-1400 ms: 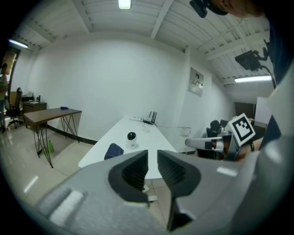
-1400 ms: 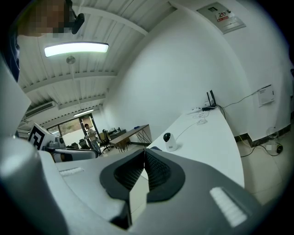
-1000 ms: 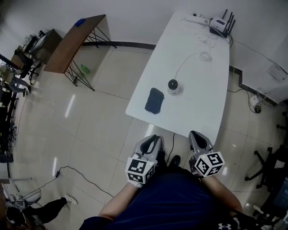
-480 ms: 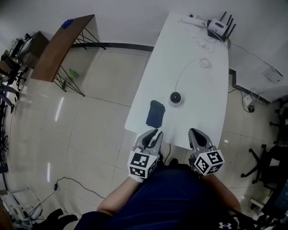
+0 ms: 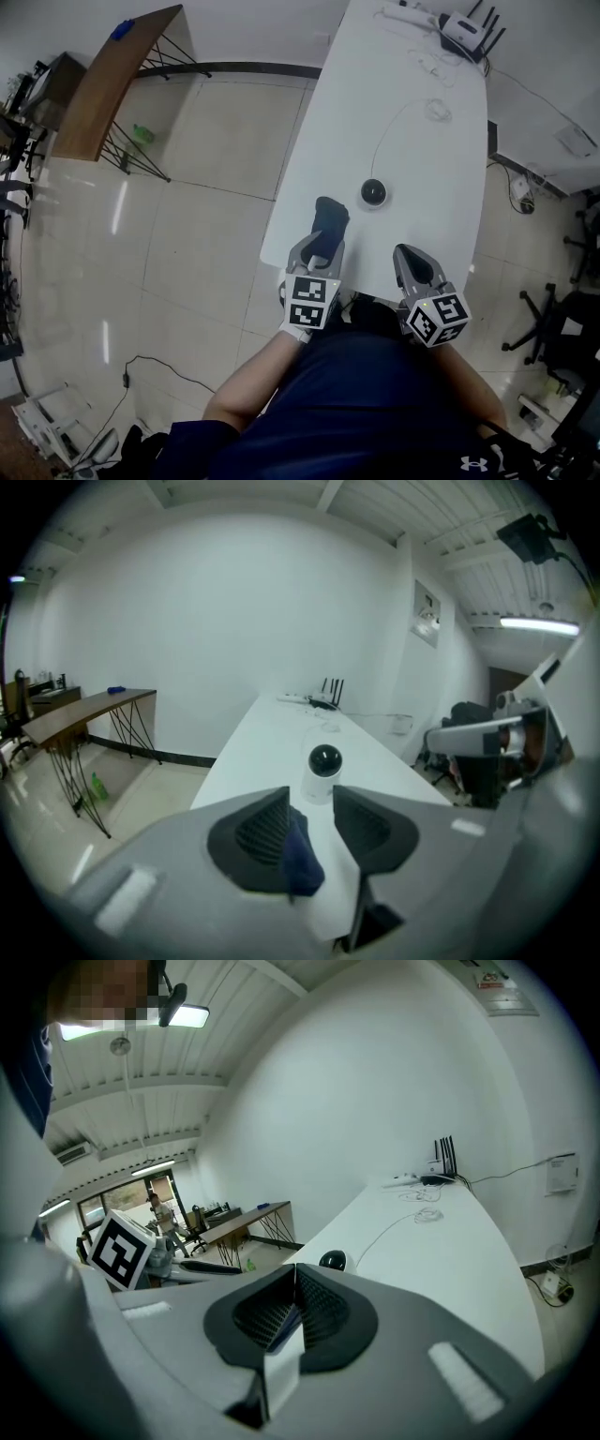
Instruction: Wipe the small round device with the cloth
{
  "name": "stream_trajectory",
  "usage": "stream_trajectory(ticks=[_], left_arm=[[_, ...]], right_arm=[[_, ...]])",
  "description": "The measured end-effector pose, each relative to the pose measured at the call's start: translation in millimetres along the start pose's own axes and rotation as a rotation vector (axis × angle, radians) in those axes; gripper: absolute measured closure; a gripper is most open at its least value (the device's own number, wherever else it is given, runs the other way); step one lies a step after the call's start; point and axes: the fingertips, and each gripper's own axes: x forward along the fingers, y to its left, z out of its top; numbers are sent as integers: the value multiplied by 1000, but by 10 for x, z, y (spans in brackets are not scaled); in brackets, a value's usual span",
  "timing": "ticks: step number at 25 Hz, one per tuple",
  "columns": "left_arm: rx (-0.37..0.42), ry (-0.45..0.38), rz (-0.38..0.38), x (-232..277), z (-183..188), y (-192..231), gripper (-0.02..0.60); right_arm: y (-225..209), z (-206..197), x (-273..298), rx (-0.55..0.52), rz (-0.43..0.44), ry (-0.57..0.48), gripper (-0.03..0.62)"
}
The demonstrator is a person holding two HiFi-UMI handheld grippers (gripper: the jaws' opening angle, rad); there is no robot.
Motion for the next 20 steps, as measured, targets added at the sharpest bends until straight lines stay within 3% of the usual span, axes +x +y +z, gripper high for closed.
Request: stream_trajectory(ticks=[5,11,16,20], left_arm=[[17,97,75,282,-209,91,422],[110,229,149,646,-552,242,374],[102,359,212,892,-875,415,336],[82,372,227,902,-945,557,337]], right_arm=[[-126,82,182,4,38,1,582],[-210,83,313,20,62,4,582],[-147,-64,357,37,95,35,582],[-100,-109,355,37,109,47,582]])
